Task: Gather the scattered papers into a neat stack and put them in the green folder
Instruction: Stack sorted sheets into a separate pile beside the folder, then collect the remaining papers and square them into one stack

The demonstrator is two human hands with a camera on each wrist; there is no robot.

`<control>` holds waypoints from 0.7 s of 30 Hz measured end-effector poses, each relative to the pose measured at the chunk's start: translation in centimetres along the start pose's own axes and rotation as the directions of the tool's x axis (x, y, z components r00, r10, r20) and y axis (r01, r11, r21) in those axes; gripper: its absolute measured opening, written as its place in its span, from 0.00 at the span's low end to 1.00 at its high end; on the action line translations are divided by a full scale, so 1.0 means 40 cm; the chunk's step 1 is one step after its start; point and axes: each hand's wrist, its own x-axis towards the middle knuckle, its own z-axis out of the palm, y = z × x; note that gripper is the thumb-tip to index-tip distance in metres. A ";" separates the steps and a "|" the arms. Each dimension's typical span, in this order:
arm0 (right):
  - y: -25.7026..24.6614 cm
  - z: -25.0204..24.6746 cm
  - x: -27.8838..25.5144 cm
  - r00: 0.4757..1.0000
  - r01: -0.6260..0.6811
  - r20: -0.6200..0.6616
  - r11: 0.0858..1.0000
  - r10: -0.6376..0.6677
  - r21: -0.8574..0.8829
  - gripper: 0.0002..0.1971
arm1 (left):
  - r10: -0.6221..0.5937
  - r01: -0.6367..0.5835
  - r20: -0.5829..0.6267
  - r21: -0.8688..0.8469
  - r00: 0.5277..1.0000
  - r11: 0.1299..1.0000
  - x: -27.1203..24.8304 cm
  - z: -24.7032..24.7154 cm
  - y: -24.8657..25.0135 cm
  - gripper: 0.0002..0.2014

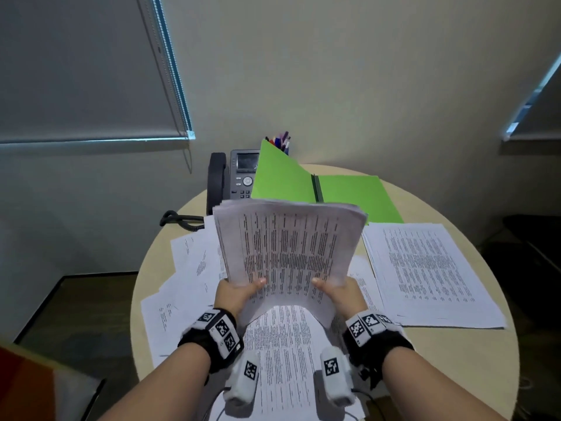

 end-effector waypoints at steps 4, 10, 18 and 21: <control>-0.039 -0.076 0.044 0.998 0.005 -0.066 0.999 -0.008 -0.048 0.09 | 0.013 -0.010 0.058 -0.049 0.998 0.999 -0.016 0.074 0.061 0.39; -0.030 -0.277 0.107 0.987 -0.056 -0.161 0.966 0.015 -0.251 0.09 | 0.081 -0.117 0.248 0.131 0.965 0.984 -0.032 0.263 0.105 0.11; 0.047 -0.547 0.147 0.952 -0.244 -0.273 0.888 0.141 -0.390 0.18 | -0.034 -0.121 0.392 0.363 0.920 0.924 -0.038 0.531 0.083 0.20; 0.060 -0.630 0.173 0.935 -0.261 -0.333 0.868 0.119 -0.422 0.17 | -0.038 -0.114 0.398 0.352 0.917 0.929 -0.037 0.628 0.081 0.17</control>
